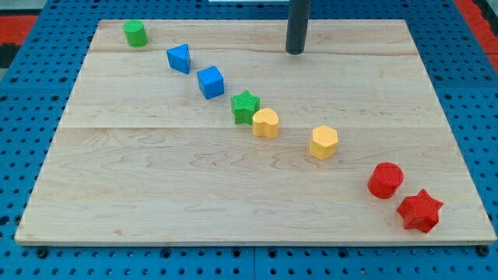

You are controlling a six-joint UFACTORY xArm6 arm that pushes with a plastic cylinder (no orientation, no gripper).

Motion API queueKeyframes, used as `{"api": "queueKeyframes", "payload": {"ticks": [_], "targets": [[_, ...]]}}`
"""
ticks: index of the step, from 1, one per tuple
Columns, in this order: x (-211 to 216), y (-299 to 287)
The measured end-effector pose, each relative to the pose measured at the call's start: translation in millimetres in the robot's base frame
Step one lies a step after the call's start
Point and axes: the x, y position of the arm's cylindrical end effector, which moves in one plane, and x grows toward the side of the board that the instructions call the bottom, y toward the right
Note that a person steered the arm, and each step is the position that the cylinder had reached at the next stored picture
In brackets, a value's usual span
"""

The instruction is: Push the green circle to the top right side of the blue triangle

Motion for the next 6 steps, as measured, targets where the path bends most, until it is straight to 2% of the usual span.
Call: {"api": "queueKeyframes", "payload": {"ticks": [2,3,5,6], "targets": [[-31.9,-101.7],[-40.7,-176.0],[0.6,-283.5],[-39.1,-337.0]]}}
